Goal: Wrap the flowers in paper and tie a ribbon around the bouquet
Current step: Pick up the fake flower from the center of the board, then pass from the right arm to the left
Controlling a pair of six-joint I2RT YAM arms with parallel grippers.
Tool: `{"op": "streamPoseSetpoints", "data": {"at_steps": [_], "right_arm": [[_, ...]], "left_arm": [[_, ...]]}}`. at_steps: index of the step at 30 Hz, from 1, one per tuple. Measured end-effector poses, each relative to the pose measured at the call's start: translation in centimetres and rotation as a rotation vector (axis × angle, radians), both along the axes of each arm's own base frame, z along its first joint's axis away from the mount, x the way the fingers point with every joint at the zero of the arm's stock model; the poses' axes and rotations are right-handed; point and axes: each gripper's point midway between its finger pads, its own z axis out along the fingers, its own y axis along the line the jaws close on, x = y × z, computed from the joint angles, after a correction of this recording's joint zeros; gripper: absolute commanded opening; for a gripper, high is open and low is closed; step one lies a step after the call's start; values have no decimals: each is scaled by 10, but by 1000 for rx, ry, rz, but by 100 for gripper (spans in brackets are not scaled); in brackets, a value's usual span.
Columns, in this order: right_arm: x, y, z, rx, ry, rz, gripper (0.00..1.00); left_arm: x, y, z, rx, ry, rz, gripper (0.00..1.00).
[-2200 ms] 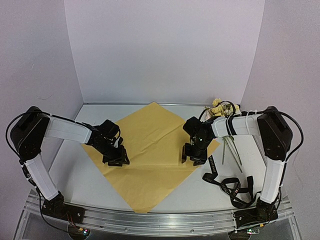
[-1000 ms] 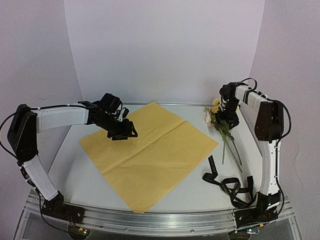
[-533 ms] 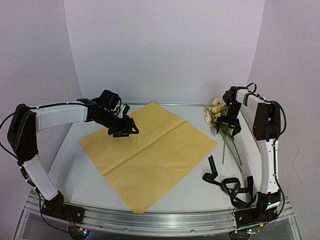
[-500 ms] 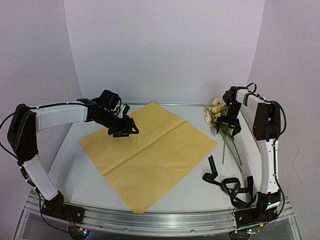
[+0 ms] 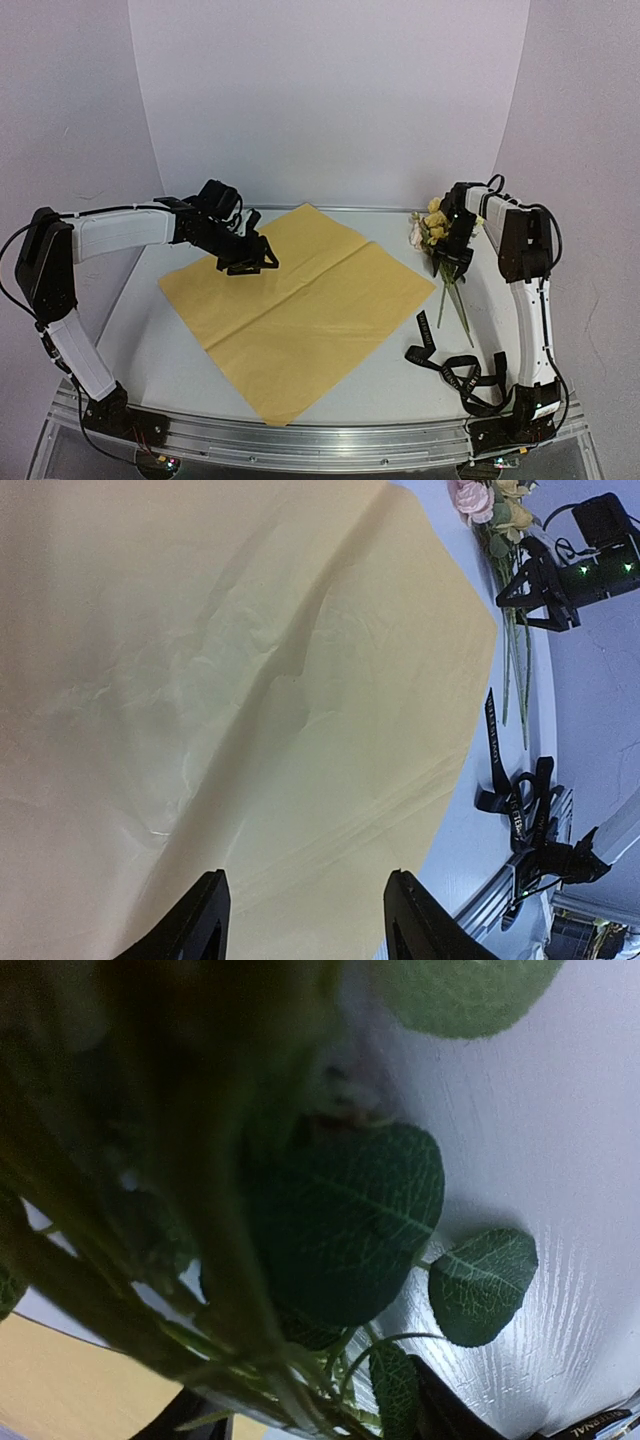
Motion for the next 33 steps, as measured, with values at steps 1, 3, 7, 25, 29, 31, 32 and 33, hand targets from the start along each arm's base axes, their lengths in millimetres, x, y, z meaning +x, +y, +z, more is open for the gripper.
{"op": "streamPoseSetpoints", "data": {"at_steps": [1, 3, 7, 25, 29, 31, 32, 33], "right_arm": [[0, 0, -2, -1, 4, -5, 44], [-1, 0, -3, -3, 8, -12, 38], [-6, 2, -6, 6, 28, -32, 23], [-5, 2, 15, 26, -22, 84, 0], [-1, 3, 47, 43, -96, 137, 0], [1, 6, 66, 58, -140, 155, 0], [2, 7, 75, 64, -162, 163, 0], [2, 8, 84, 71, -183, 168, 0]], "left_arm": [[0, 0, 0, -1, 1, -1, 55], [-1, -1, 0, -5, 3, -3, 54], [0, -2, 2, -17, 5, -2, 53], [15, -14, -11, -63, 29, 45, 52], [19, -17, -43, -33, 79, 53, 52], [20, -17, -60, -18, 110, 63, 51], [20, -18, -66, -12, 122, 65, 51], [19, -18, -73, -6, 132, 67, 51]]}}
